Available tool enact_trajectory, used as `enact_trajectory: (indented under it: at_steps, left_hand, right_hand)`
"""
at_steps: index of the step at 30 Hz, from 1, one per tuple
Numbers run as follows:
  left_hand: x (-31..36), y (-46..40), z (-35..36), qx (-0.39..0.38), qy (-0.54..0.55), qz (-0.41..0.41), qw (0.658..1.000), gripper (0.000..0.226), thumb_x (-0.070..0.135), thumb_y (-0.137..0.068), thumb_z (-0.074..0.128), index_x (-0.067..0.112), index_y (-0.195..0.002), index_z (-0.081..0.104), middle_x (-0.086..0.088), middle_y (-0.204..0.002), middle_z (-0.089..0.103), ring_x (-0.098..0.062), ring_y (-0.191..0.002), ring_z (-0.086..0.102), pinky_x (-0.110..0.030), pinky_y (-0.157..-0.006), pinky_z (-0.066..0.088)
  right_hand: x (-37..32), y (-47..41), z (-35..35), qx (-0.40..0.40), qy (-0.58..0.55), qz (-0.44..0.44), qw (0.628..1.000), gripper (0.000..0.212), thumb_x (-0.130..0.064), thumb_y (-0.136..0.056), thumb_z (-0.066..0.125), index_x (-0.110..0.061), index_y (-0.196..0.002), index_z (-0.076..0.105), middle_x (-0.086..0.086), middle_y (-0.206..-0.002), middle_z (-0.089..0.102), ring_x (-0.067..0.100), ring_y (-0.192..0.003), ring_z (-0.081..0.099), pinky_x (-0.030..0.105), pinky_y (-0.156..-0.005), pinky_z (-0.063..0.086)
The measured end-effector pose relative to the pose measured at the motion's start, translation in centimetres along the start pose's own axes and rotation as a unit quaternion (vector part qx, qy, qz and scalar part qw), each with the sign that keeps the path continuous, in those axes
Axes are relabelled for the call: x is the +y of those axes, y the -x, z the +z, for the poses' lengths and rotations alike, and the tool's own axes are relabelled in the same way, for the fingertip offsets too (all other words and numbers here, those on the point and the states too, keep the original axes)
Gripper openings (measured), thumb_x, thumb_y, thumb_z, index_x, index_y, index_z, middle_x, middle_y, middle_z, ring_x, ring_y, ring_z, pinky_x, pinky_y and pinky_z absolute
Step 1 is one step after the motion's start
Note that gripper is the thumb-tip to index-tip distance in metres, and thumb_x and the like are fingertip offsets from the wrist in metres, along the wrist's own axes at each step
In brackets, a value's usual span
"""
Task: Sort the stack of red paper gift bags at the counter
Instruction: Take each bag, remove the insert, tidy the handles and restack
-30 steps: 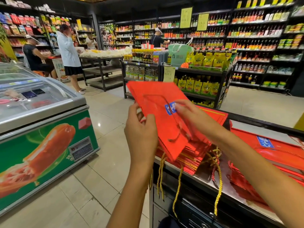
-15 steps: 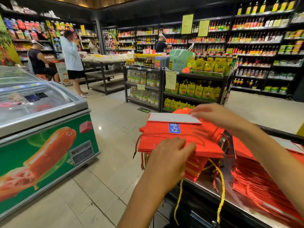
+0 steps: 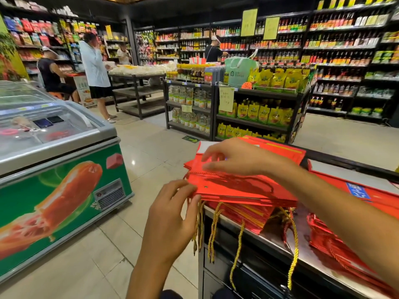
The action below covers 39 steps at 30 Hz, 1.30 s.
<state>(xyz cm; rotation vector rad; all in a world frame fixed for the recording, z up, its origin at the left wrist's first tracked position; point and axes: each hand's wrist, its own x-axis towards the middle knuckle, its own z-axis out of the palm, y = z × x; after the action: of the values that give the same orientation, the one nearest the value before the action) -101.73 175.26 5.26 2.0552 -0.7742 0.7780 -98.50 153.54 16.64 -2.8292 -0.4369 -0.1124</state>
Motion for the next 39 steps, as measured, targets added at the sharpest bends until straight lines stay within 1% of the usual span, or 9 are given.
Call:
enact_trajectory:
  at_steps: [3,7,11,14,18,22,29,33,39]
  left_hand:
    - [0.3,0.3,0.1,-0.009,0.018,0.011,1.0,0.018,0.016,-0.093,0.073,0.017,-0.111,0.075,0.008,-0.111,0.065,-0.007,-0.104,0.061,-0.017,-0.092,0.047]
    - [0.1,0.8,0.4,-0.01,0.013,0.012,1.0,0.017,0.016,-0.093,0.073,0.018,-0.109,0.076,0.007,-0.111,0.067,-0.005,-0.104,0.06,-0.012,-0.092,0.044]
    - [-0.3,1.0,0.7,0.002,0.031,0.011,0.999,0.014,0.017,-0.095,0.072,0.018,-0.108,0.076,0.007,-0.112,0.067,-0.007,-0.107,0.061,-0.017,-0.093,0.048]
    - [-0.2,1.1,0.9,0.016,0.037,0.008,0.999,0.014,0.019,-0.095,0.071,0.017,-0.107,0.077,0.006,-0.111,0.067,-0.009,-0.107,0.062,-0.016,-0.093,0.047]
    - [-0.2,1.0,1.1,0.023,0.038,0.004,0.999,0.011,0.018,-0.095,0.073,0.017,-0.105,0.077,0.006,-0.111,0.067,-0.01,-0.108,0.062,-0.018,-0.093,0.048]
    - [0.2,0.7,0.8,0.028,0.039,0.01,0.999,0.01,0.02,-0.095,0.072,0.016,-0.102,0.077,0.005,-0.107,0.068,-0.01,-0.103,0.063,-0.018,-0.09,0.048]
    - [0.3,0.7,0.7,0.021,0.027,0.013,0.999,0.011,0.02,-0.095,0.072,0.016,-0.105,0.077,0.006,-0.106,0.068,-0.009,-0.101,0.062,-0.019,-0.089,0.048]
    - [0.3,0.7,0.8,0.016,0.022,0.004,1.0,0.015,0.023,-0.096,0.069,0.017,-0.109,0.075,0.007,-0.107,0.067,-0.009,-0.101,0.061,-0.019,-0.089,0.048]
    - [0.4,0.5,0.9,0.011,0.014,-0.008,1.0,0.02,0.027,-0.095,0.067,0.016,-0.108,0.077,0.006,-0.108,0.066,-0.009,-0.1,0.061,-0.014,-0.088,0.045]
  right_hand:
    - [-1.2,-1.5,2.4,-0.024,0.035,-0.028,0.999,0.032,-0.053,-0.093,0.067,-0.032,-0.117,0.071,-0.013,-0.087,0.061,0.001,-0.076,0.054,0.02,-0.059,0.035]
    - [-0.5,-0.8,2.3,-0.004,-0.015,-0.028,0.999,0.006,-0.03,-0.089,0.076,-0.028,-0.094,0.075,-0.014,-0.074,0.063,-0.003,-0.069,0.057,0.024,-0.061,0.04]
    - [1.8,1.9,-0.1,-0.06,0.048,0.017,0.997,0.005,-0.027,-0.088,0.074,-0.031,-0.089,0.072,-0.01,-0.081,0.067,0.005,-0.075,0.061,0.037,-0.072,0.052]
    - [3.0,3.4,-1.2,-0.077,0.071,0.037,0.994,0.011,-0.034,-0.088,0.072,-0.034,-0.099,0.07,-0.01,-0.092,0.067,0.011,-0.087,0.063,0.043,-0.081,0.054]
    - [1.8,2.9,-0.7,-0.021,0.053,-0.015,0.998,0.032,-0.048,-0.091,0.069,-0.036,-0.121,0.066,-0.011,-0.108,0.063,0.009,-0.1,0.059,0.035,-0.089,0.05]
    - [0.0,0.8,1.5,-0.038,-0.007,-0.063,0.997,0.037,-0.053,-0.091,0.07,-0.042,-0.125,0.066,-0.017,-0.104,0.06,0.0,-0.096,0.057,0.022,-0.081,0.046]
    - [-0.2,0.2,3.1,0.015,-0.154,-0.083,0.984,0.005,-0.026,-0.088,0.081,-0.026,-0.093,0.079,-0.008,-0.084,0.07,0.003,-0.077,0.06,0.014,-0.068,0.041]
    - [0.3,1.4,1.3,0.003,-0.141,-0.083,0.987,0.003,-0.018,-0.093,0.075,-0.021,-0.093,0.075,-0.013,-0.084,0.074,0.002,-0.078,0.067,0.015,-0.07,0.046]
    - [0.0,2.2,-0.2,-0.049,0.016,-0.135,0.99,0.003,-0.024,-0.095,0.071,-0.023,-0.097,0.073,-0.015,-0.086,0.072,0.004,-0.079,0.066,0.028,-0.073,0.053]
